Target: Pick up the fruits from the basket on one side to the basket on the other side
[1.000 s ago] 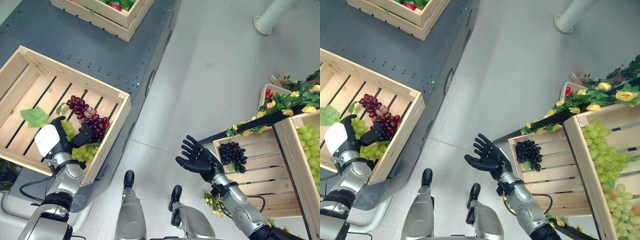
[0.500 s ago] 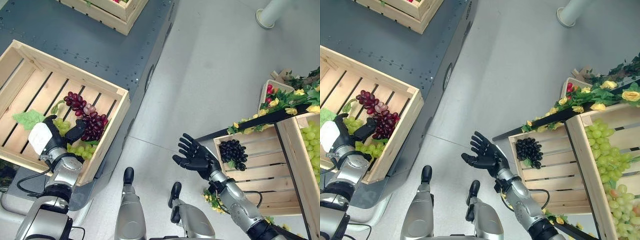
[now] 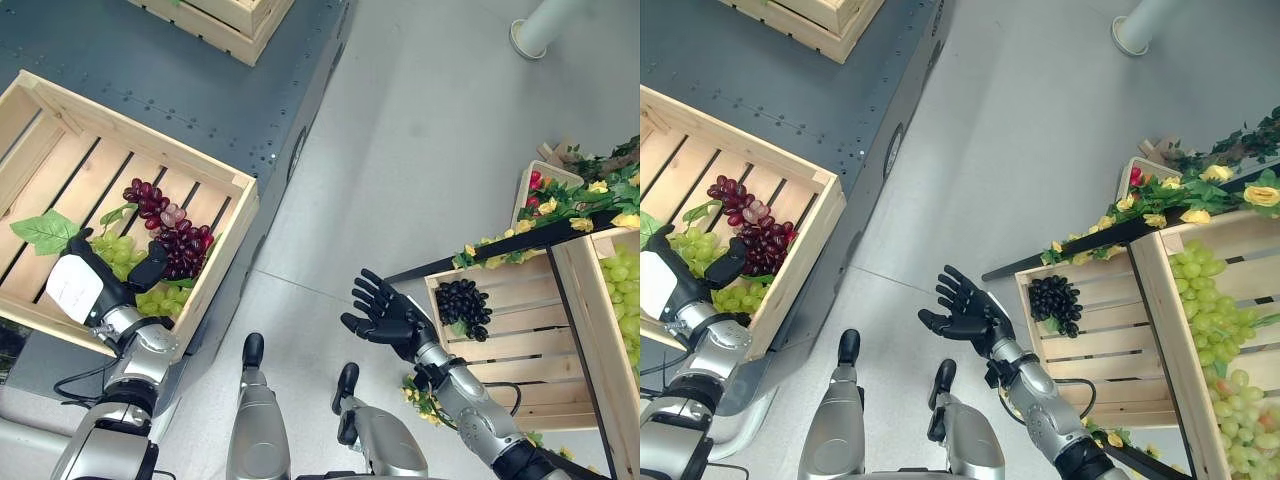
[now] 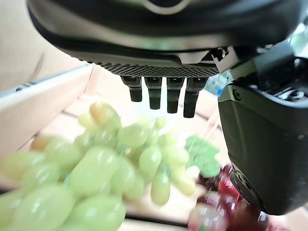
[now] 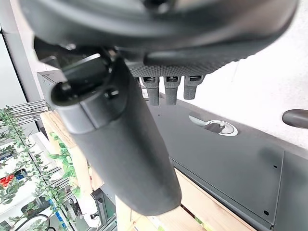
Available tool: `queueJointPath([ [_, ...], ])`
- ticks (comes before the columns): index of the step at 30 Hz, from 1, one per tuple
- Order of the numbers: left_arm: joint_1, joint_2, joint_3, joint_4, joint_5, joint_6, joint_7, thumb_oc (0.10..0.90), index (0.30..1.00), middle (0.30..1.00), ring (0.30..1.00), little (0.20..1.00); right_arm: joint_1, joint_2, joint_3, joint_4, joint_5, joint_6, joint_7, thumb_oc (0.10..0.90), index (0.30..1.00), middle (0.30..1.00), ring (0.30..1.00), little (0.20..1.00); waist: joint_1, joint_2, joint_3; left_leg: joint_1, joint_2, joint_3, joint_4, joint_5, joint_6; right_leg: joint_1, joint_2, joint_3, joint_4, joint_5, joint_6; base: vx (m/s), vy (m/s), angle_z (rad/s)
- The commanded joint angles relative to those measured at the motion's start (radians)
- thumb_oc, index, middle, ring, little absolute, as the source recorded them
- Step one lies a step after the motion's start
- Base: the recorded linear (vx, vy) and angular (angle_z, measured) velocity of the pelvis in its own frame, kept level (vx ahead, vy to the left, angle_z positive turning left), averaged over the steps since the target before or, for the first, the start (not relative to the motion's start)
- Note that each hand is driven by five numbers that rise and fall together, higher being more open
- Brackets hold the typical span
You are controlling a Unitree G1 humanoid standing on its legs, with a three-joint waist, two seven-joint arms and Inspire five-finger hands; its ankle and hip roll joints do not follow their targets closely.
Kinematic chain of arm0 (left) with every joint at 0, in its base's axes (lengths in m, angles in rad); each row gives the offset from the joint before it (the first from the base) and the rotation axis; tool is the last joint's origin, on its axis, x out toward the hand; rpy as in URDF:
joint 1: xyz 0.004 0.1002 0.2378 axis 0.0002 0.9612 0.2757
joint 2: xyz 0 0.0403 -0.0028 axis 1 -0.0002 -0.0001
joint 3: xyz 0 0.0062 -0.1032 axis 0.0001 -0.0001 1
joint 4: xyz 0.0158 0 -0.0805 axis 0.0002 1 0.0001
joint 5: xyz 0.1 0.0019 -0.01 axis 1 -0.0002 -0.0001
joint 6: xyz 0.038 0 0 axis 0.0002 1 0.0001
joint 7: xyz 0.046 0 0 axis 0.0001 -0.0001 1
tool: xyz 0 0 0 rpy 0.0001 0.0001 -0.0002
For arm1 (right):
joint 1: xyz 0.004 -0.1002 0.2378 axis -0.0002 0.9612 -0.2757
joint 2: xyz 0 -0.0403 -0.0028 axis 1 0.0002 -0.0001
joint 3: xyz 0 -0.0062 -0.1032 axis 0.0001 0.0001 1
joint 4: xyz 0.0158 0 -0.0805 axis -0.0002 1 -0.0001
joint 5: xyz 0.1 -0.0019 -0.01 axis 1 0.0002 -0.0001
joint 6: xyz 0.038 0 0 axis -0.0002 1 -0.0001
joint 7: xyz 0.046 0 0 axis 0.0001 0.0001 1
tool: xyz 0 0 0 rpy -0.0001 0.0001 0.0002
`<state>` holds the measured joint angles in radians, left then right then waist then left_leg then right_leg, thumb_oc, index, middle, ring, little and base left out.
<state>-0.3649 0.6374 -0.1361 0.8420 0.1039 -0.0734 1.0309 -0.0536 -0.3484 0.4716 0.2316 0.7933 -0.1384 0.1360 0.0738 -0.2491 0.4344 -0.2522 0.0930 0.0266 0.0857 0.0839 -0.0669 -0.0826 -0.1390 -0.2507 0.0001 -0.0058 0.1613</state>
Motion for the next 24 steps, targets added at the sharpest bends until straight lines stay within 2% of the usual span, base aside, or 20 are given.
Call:
queueJointPath([
  [1,-0.015,0.006,0.055,-0.028,0.086,-0.067,0.14,0.8,0.9,0.9,0.9,0.9,0.016,-0.012,-0.021,-0.123,0.027,-0.106,0.03,0.8,0.9,0.9,0.9,0.9,0.01,-0.002,-0.015,-0.007,-0.069,0.048,0.086,-0.112,0.051,-0.071,0.066,-0.039,0.106,0.004,-0.044,0.01,-0.021,0.04],
  [7,0.017,-0.025,0.077,-0.04,0.045,-0.025,0.206,0.8,0.9,0.9,0.9,0.9,0.024,-0.005,-0.017,-0.126,0.028,-0.11,0.029,0.8,0.9,0.9,0.9,0.9,0.018,-0.004,-0.017,0.003,-0.073,0.04,0.078,-0.116,0.052,-0.061,0.068,-0.046,0.102,0.0,-0.045,0.0,0.0,0.0],
  [11,0.025,-0.04,0.087,-0.024,-0.018,0.004,0.2,0.8,0.9,0.9,0.9,0.9,0.024,-0.003,-0.009,-0.129,0.032,-0.113,0.02,0.8,0.9,0.9,0.9,0.9,0.02,-0.008,-0.02,0.009,-0.076,0.036,0.073,-0.118,0.054,-0.053,0.072,-0.047,0.097,-0.002,-0.047,0.0,0.0,0.0],
  [20,0.018,-0.059,0.079,0.048,-0.179,0.086,0.061,0.8,0.9,0.9,0.9,0.9,0.01,0.001,-0.005,-0.137,0.03,-0.098,0.008,0.8,0.9,0.9,0.9,0.9,0.013,-0.009,-0.019,0.011,-0.078,0.039,0.071,-0.118,0.06,-0.053,0.075,-0.041,0.093,0.004,-0.048,0.0,-0.001,0.01],
  [24,0.012,-0.065,0.068,0.077,-0.221,0.097,0.004,0.8,0.9,0.9,0.9,0.9,0.001,0.003,-0.002,-0.139,0.025,-0.095,-0.001,0.8,0.9,0.9,0.9,0.9,0.01,-0.007,-0.016,0.01,-0.079,0.041,0.068,-0.117,0.063,-0.056,0.076,-0.038,0.091,0.007,-0.047,0.0,0.0,0.0],
])
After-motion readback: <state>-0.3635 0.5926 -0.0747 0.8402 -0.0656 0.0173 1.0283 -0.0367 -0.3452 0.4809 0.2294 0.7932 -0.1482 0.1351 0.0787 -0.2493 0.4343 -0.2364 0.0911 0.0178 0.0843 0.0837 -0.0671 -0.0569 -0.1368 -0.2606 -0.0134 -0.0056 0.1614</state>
